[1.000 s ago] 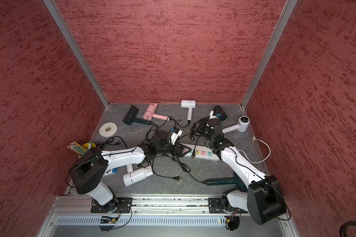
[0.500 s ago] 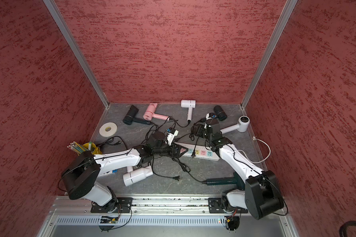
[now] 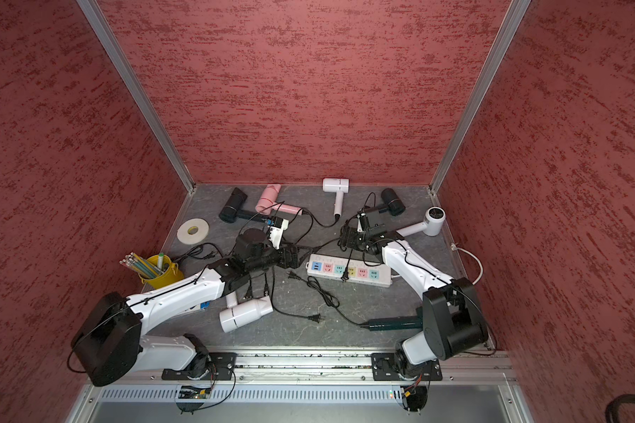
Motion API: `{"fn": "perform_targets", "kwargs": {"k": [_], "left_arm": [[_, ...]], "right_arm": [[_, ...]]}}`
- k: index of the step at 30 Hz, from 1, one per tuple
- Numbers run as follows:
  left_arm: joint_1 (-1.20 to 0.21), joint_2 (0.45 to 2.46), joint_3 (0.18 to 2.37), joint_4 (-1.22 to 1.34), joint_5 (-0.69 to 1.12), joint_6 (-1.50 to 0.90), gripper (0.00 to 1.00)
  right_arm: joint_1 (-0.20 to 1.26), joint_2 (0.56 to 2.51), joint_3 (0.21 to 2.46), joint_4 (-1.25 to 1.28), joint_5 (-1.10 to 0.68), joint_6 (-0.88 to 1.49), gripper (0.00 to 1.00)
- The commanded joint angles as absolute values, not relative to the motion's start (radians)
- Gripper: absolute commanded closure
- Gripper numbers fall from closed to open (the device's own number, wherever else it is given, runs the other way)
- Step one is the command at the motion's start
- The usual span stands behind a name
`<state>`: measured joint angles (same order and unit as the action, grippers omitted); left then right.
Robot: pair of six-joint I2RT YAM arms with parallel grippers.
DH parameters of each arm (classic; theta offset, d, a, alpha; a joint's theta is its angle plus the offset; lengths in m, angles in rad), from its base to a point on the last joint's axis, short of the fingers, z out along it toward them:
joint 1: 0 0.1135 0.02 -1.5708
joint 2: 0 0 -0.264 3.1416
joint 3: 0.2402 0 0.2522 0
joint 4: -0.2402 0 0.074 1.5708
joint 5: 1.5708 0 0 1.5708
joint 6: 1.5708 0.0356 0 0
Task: Charge the blow dryers
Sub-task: Pick up the plug from the center of the board.
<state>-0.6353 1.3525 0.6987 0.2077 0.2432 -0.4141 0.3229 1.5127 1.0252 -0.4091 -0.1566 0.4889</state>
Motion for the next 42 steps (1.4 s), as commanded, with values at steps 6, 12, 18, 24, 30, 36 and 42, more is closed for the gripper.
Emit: {"fn": "perform_targets", "kwargs": {"k": [6,12,18,24,30,36,42], "left_arm": [[-0.643,1.387,0.661,0.297,0.246,-0.387,0.00],[-0.692,1.406,0.686,0.277,0.214,-0.345,0.00],[-0.753,1.432,0.724,0.235,0.165,-0.291,0.00],[-0.777,1.436,0.727,0.234,0.153,-0.275,0.00],[-0.793,1.451,0.738,0.235,0.166,-0.267,0.00],[-0.804,1.454,0.747,0.233,0.208,-0.273,0.00],[-0.804,1.463,0.752,0.252,0.274,-0.305,0.00]], "right_arm": [[0.359,1.594,1.067,-0.562,-0.129,0.470,0.39],[0.382,1.607,1.065,-0.548,-0.133,0.494,0.50],[0.385,1.690,1.102,-0.545,-0.039,0.495,0.54],[0.385,1.750,1.104,-0.506,-0.013,0.502,0.57],[0.385,1.808,1.109,-0.449,-0.034,0.509,0.65],[0.385,1.790,1.106,-0.396,-0.020,0.525,0.97],[0.384,1.675,1.061,-0.299,-0.050,0.539,1.00]]}}
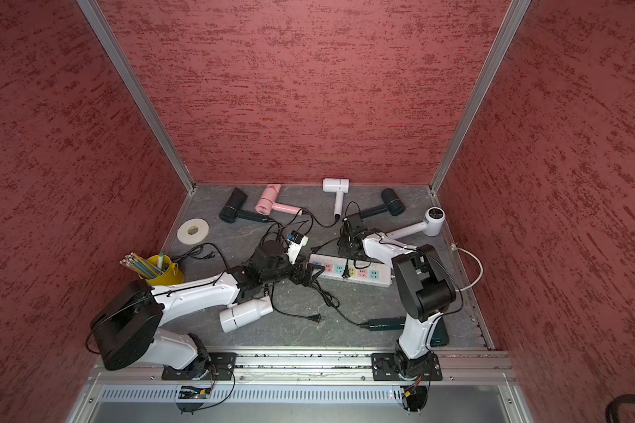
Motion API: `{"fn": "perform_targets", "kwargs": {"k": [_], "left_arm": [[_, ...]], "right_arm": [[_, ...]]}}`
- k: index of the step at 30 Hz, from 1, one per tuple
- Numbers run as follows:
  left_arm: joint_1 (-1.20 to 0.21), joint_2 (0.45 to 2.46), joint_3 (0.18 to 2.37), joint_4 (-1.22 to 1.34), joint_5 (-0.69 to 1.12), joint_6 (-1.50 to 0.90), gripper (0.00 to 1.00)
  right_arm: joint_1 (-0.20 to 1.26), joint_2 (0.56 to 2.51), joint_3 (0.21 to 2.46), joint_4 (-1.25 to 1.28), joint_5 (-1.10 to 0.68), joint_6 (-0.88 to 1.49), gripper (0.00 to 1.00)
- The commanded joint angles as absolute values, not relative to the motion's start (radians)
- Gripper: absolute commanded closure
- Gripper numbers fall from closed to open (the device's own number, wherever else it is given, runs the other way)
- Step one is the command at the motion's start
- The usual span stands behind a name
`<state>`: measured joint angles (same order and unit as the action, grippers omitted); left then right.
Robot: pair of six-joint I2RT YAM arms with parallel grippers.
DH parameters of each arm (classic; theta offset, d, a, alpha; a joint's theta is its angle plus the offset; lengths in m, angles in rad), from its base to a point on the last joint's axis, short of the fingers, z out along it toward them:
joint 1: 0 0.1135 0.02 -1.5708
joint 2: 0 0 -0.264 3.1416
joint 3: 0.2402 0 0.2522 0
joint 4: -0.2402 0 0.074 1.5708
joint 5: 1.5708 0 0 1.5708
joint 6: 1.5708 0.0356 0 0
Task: Charge the blow dryers
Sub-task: Pick up the plug from the center of the board.
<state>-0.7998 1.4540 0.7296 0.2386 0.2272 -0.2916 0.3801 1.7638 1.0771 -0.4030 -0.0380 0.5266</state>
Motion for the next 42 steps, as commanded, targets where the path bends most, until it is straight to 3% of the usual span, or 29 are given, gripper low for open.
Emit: {"fn": "perform_targets", "kwargs": {"k": [1,14,18,36,42], "left_arm": [[-0.802,1.462,0.753,0.256,0.293,-0.313,0.00],[-0.794,1.613,0.789,0.508,0.512,-0.519,0.00],[-0.791,1.684,0.832,0.561,0.575,-0.543,0.05],[-0.764,1.927,1.045,0.570,0.786,-0.548,0.51],[-0.761,1.966,1.082,0.568,0.813,-0.549,0.57]], "right_arm": [[0.383,1.648,1.046,-0.270,-0.065,0.539,1.00],[0.317,1.333,0.862,-0.014,-0.282,0.610,1.00],[0.298,1.296,0.830,0.006,-0.336,0.618,1.00],[0.265,1.271,0.784,0.015,-0.416,0.635,1.00],[0.256,1.266,0.774,0.025,-0.434,0.645,1.00]]}}
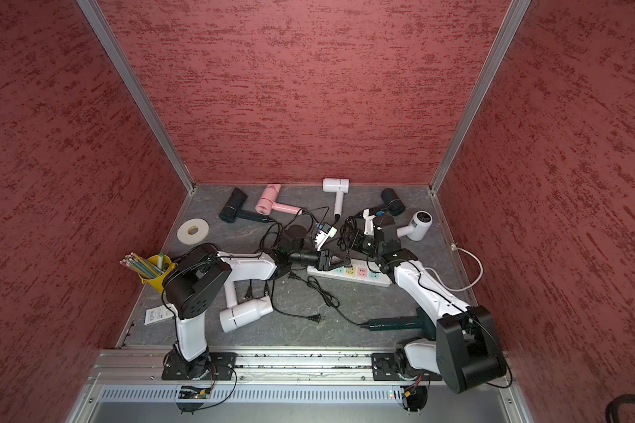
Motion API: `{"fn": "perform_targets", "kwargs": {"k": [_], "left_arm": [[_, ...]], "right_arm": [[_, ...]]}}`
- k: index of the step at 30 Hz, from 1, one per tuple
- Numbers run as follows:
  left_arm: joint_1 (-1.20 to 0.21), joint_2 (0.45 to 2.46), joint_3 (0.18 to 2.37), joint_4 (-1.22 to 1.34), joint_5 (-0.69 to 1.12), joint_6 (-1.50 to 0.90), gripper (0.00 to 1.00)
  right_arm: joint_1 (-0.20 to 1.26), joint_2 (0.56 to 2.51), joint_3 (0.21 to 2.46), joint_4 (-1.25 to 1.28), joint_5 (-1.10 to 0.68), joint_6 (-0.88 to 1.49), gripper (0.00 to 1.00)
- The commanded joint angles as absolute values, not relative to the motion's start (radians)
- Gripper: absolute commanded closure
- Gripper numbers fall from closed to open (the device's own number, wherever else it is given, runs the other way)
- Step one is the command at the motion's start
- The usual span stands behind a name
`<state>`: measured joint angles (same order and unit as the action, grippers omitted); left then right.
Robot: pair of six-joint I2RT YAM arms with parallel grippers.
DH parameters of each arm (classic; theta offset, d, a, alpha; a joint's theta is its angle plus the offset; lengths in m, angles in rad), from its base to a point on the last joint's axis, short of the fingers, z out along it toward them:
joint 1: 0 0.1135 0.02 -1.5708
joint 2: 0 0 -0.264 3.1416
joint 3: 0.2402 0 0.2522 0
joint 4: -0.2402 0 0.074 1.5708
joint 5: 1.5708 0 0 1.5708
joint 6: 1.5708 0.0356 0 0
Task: Charge the blow dryers
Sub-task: Pick up the plug from the center of the board.
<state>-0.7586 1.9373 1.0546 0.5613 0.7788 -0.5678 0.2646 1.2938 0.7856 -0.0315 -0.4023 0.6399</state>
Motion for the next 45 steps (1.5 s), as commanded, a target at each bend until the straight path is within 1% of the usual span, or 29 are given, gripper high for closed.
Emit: {"fn": "perform_targets", "kwargs": {"k": [1,2,4,5,7,8,14,18,20,21,22,23,26,27,29,30,35,40,45], "left_arm": [[-0.762,1.972,1.088,0.568,0.819,-0.551,0.57],[-0.764,1.977,1.093,0.568,0.823,-0.551,0.56],[-0.770,1.987,1.101,0.569,0.837,-0.549,0.46],[-0.773,1.990,1.103,0.569,0.840,-0.547,0.44],[-0.779,1.992,1.101,0.565,0.839,-0.539,0.43],[-0.779,1.992,1.099,0.567,0.839,-0.538,0.45],[-0.779,1.996,1.105,0.579,0.846,-0.545,0.74],[-0.779,1.994,1.118,0.570,0.852,-0.539,0.88],[-0.778,1.987,1.118,0.555,0.845,-0.527,0.91],[-0.778,1.982,1.117,0.539,0.836,-0.513,0.91],[-0.778,1.973,1.117,0.515,0.820,-0.495,0.91],[-0.778,1.966,1.119,0.489,0.801,-0.473,0.91],[-0.784,1.939,1.143,0.343,0.739,-0.381,0.92],[-0.784,1.929,1.148,0.311,0.719,-0.352,0.93],[-0.785,1.914,1.152,0.269,0.678,-0.309,0.93],[-0.785,1.906,1.153,0.251,0.660,-0.287,0.93],[-0.796,1.879,1.153,0.205,0.571,-0.195,0.93],[-0.805,1.893,1.199,0.140,0.543,-0.132,0.95],[-0.811,1.894,1.219,0.113,0.523,-0.097,0.96]], "right_arm": [[0.256,1.265,0.770,0.027,-0.438,0.648,1.00],[0.254,1.267,0.769,0.028,-0.439,0.650,1.00],[0.252,1.268,0.764,0.034,-0.443,0.654,1.00],[0.250,1.269,0.763,0.035,-0.443,0.655,1.00],[0.246,1.269,0.762,0.035,-0.443,0.657,1.00],[0.244,1.268,0.760,0.035,-0.446,0.659,1.00],[0.239,1.266,0.753,0.041,-0.457,0.665,1.00],[0.233,1.263,0.744,0.042,-0.463,0.668,1.00],[0.229,1.264,0.746,0.034,-0.467,0.668,1.00],[0.228,1.264,0.749,0.024,-0.468,0.666,0.96],[0.226,1.265,0.753,0.008,-0.468,0.661,0.88],[0.225,1.267,0.758,-0.010,-0.464,0.655,0.83],[0.223,1.274,0.781,-0.100,-0.457,0.626,0.64],[0.221,1.277,0.791,-0.131,-0.458,0.613,0.59],[0.221,1.282,0.809,-0.201,-0.457,0.584,0.53],[0.222,1.283,0.818,-0.236,-0.453,0.568,0.53],[0.221,1.282,0.845,-0.355,-0.452,0.503,0.57],[0.224,1.296,0.855,-0.393,-0.508,0.461,0.59],[0.225,1.299,0.856,-0.405,-0.532,0.439,0.66]]}}
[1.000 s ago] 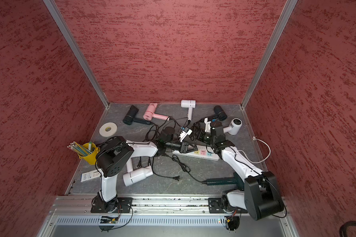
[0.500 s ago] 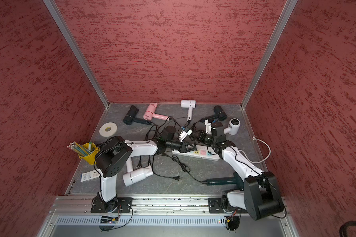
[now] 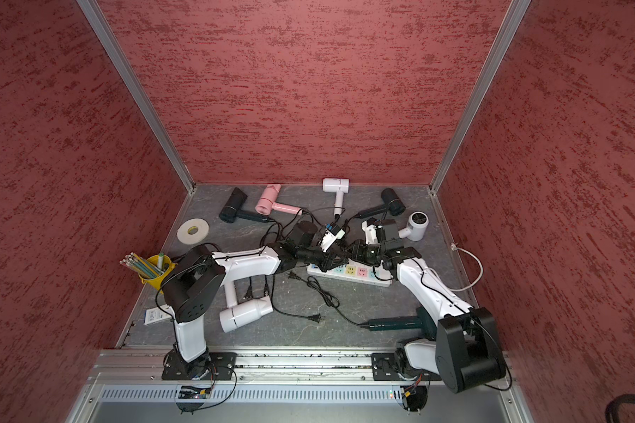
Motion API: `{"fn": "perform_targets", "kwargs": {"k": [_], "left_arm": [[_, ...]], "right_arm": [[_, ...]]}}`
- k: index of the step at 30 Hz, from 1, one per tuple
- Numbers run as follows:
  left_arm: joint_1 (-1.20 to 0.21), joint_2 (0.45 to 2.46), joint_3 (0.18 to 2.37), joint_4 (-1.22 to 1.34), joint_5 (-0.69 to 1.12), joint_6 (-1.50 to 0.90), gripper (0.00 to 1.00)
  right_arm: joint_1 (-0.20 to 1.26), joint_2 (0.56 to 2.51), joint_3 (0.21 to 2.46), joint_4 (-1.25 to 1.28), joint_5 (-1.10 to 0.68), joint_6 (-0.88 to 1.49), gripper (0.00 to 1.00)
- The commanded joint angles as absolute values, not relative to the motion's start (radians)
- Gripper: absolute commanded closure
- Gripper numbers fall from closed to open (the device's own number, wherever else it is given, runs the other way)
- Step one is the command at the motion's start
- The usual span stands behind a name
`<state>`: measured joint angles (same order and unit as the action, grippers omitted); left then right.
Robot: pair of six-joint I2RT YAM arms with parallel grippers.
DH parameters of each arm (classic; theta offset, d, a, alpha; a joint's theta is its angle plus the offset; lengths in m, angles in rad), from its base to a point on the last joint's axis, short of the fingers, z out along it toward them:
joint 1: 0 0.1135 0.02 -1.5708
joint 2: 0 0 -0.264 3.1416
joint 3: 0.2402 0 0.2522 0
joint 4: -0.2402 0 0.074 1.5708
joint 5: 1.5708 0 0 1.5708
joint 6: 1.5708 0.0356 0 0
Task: Charge the blow dryers
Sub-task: Pick up the plug from the center of the board.
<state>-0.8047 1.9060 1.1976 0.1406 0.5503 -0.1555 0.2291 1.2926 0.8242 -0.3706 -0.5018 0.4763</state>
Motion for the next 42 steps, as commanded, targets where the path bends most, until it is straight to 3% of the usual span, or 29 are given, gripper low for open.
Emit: {"fn": "perform_targets", "kwargs": {"k": [1,10,19,27,35,37,40,42], "left_arm": [[-0.813,1.894,1.222,0.109,0.522,-0.092,0.96],[-0.850,1.905,1.264,0.045,0.470,-0.034,0.98],[-0.853,1.902,1.264,0.048,0.458,-0.028,0.99],[-0.850,1.901,1.273,0.052,0.442,-0.027,0.98],[-0.842,1.890,1.257,0.092,0.432,-0.047,0.96],[-0.835,1.884,1.253,0.106,0.443,-0.064,0.87],[-0.817,1.861,1.245,0.110,0.459,-0.112,0.51],[-0.799,1.832,1.232,0.106,0.463,-0.143,0.32]], "right_arm": [[0.225,1.304,0.858,-0.410,-0.534,0.436,0.66],[0.229,1.341,0.891,-0.429,-0.518,0.423,0.71],[0.238,1.351,0.884,-0.421,-0.523,0.418,0.88],[0.245,1.344,0.856,-0.410,-0.524,0.416,0.82],[0.258,1.335,0.843,-0.392,-0.524,0.412,1.00],[0.258,1.325,0.838,-0.382,-0.498,0.415,1.00],[0.256,1.311,0.843,-0.379,-0.409,0.423,1.00],[0.247,1.303,0.848,-0.377,-0.308,0.426,1.00]]}}
